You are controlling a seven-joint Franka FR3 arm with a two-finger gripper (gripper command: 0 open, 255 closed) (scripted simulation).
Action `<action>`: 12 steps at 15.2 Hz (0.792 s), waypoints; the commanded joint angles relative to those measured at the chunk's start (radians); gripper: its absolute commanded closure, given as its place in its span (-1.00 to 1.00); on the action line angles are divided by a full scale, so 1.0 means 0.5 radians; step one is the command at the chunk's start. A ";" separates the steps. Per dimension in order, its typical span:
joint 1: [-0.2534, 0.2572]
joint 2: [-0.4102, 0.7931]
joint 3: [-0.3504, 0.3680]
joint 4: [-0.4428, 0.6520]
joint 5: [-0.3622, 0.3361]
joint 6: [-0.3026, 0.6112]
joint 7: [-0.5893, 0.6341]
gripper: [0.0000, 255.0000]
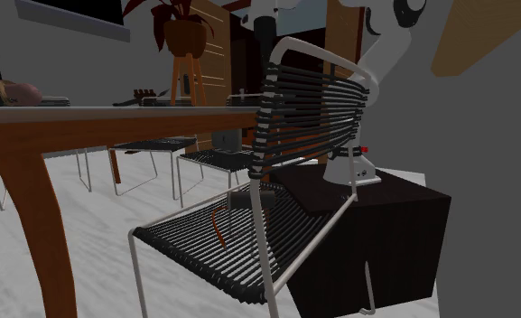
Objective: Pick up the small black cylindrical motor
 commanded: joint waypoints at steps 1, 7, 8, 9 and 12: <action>0.000 0.000 0.000 0.000 0.000 0.000 0.000 -1.00; 0.070 0.070 0.153 -0.305 0.090 0.409 0.103 -1.00; 0.084 0.094 0.180 -0.347 0.106 0.481 0.120 -1.00; 0.098 0.122 0.206 -0.386 0.122 0.554 0.137 -1.00; 0.141 0.231 0.288 -0.487 0.171 0.782 0.187 -1.00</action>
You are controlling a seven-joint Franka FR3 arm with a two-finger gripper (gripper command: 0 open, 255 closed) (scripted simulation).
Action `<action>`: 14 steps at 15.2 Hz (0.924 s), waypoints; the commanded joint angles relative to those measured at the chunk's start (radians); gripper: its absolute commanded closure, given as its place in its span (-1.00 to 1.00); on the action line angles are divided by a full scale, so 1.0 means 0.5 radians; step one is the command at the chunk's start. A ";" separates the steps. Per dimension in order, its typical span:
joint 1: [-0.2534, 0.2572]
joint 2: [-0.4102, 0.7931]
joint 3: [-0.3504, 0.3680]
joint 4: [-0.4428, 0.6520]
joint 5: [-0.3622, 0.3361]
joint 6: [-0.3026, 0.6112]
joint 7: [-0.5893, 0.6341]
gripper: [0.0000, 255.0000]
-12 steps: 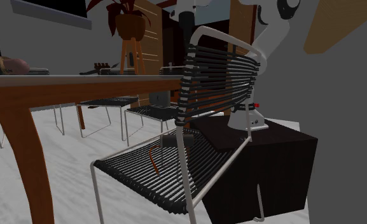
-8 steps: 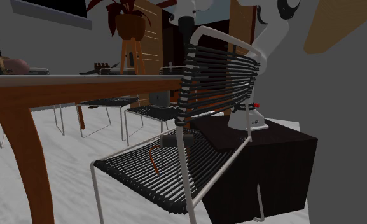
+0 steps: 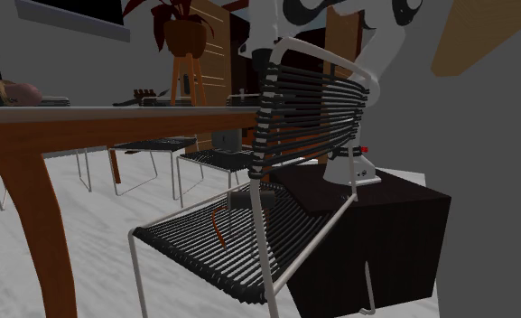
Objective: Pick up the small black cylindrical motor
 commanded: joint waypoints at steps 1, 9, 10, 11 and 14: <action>0.023 0.100 0.048 -0.056 0.027 0.171 0.023 -1.00; 0.118 0.607 0.274 -0.162 0.115 0.827 0.174 -1.00; 0.125 0.686 0.302 -0.160 0.115 0.910 0.198 -1.00; 0.130 0.769 0.330 -0.155 0.110 0.992 0.225 -1.00; 0.134 1.031 0.411 -0.119 0.058 1.232 0.327 -1.00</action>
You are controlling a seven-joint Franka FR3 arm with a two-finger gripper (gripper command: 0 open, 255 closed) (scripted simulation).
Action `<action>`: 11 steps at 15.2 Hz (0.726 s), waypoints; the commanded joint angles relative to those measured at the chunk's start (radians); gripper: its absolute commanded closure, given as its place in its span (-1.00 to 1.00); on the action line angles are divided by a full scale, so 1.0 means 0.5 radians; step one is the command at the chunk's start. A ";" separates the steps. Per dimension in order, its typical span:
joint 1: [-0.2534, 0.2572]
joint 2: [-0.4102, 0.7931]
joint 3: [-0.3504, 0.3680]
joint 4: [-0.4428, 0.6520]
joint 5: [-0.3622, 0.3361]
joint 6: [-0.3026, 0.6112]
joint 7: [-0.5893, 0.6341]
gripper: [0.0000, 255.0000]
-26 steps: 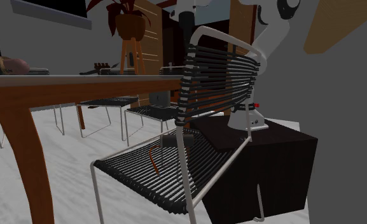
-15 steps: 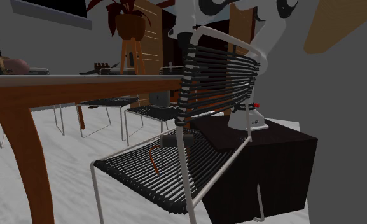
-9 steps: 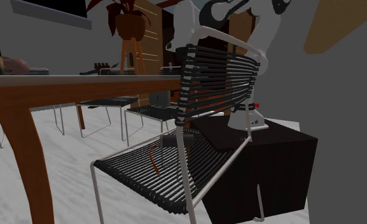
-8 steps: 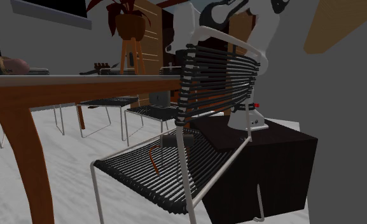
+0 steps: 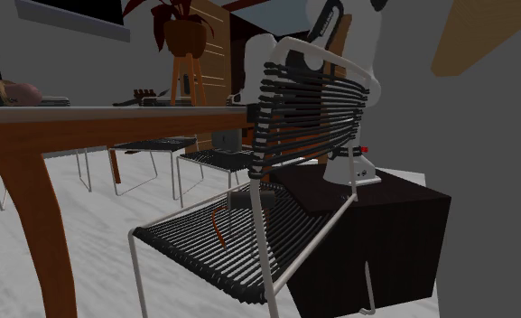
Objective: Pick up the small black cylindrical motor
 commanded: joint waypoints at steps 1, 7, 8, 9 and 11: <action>-0.004 0.204 0.054 0.044 -0.060 0.171 0.085 -1.00; 0.005 0.576 0.080 0.114 -0.291 0.473 0.300 -1.00; 0.008 0.610 0.072 0.115 -0.314 0.505 0.315 -1.00; 0.011 0.645 0.064 0.117 -0.338 0.536 0.331 -1.00; 0.023 0.714 0.041 0.123 -0.389 0.598 0.365 -1.00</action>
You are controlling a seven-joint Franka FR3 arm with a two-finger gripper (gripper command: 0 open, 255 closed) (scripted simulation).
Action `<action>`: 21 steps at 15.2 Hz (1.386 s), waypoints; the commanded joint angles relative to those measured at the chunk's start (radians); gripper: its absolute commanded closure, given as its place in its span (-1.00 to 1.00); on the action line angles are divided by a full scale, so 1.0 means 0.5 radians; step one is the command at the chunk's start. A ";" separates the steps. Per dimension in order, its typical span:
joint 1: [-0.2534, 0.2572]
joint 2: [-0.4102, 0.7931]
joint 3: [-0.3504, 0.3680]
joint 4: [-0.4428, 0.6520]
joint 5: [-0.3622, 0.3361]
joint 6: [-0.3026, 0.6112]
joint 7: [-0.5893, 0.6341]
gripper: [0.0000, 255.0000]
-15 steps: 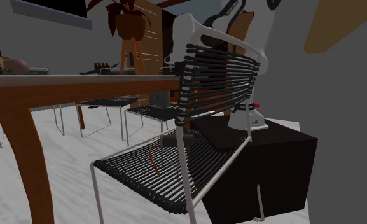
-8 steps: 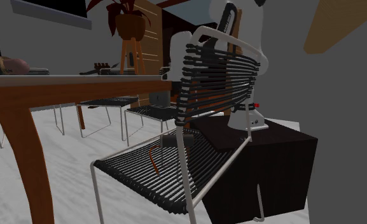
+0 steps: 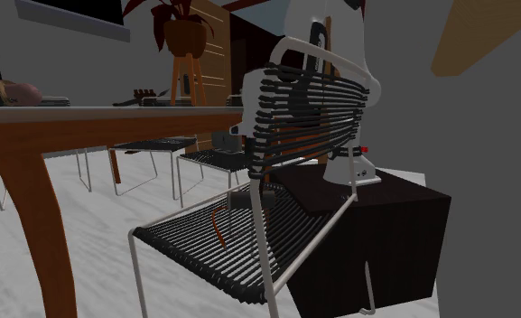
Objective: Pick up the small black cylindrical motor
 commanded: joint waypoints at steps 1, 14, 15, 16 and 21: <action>0.009 0.057 -0.020 0.008 -0.041 0.048 0.025 -1.00; -0.007 -0.013 0.006 0.002 0.009 -0.013 -0.008 1.00; -0.013 -0.047 0.017 0.000 0.033 -0.044 -0.024 1.00; -0.018 -0.082 0.027 -0.002 0.056 -0.076 -0.040 1.00; -0.024 -0.249 0.051 -0.002 0.157 -0.238 -0.105 1.00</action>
